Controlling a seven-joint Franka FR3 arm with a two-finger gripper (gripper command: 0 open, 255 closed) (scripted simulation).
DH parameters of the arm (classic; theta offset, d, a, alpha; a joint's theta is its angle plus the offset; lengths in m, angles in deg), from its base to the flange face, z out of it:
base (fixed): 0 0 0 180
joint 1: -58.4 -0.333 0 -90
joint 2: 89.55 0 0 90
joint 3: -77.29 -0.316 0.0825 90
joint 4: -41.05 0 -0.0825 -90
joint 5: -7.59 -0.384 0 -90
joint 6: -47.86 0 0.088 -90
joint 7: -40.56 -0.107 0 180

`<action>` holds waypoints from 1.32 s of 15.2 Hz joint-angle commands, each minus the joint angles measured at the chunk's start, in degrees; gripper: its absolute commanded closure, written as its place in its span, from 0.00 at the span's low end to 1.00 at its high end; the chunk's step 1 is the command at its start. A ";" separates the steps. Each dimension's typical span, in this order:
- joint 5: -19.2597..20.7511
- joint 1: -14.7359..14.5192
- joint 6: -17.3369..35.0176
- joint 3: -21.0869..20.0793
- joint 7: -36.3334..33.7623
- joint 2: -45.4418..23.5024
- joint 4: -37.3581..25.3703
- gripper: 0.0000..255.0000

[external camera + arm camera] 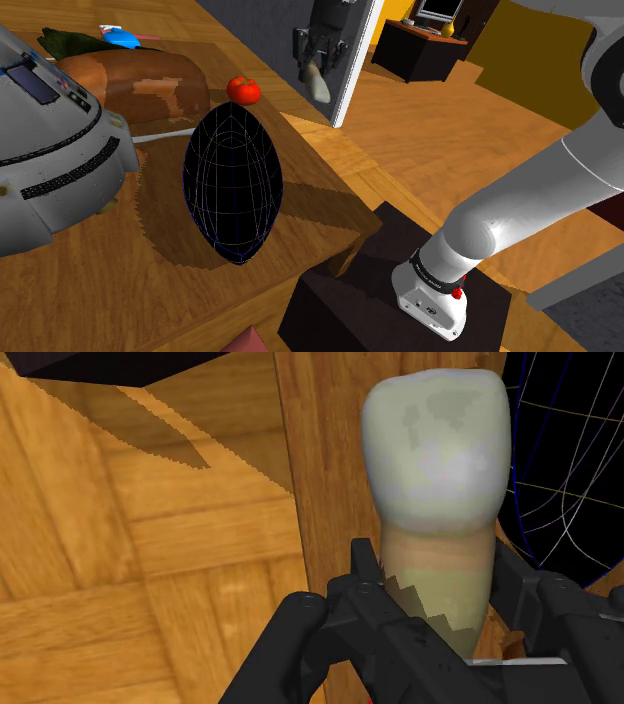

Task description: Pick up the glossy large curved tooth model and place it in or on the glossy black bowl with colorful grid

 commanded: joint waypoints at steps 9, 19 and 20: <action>-1.21 -5.33 1.37 -8.75 -13.94 -1.10 -2.05 1.00; 1.70 -10.44 3.33 -17.58 -28.26 -8.15 -8.61 1.00; 1.59 -10.45 4.11 -17.56 -28.11 -7.98 -7.67 1.00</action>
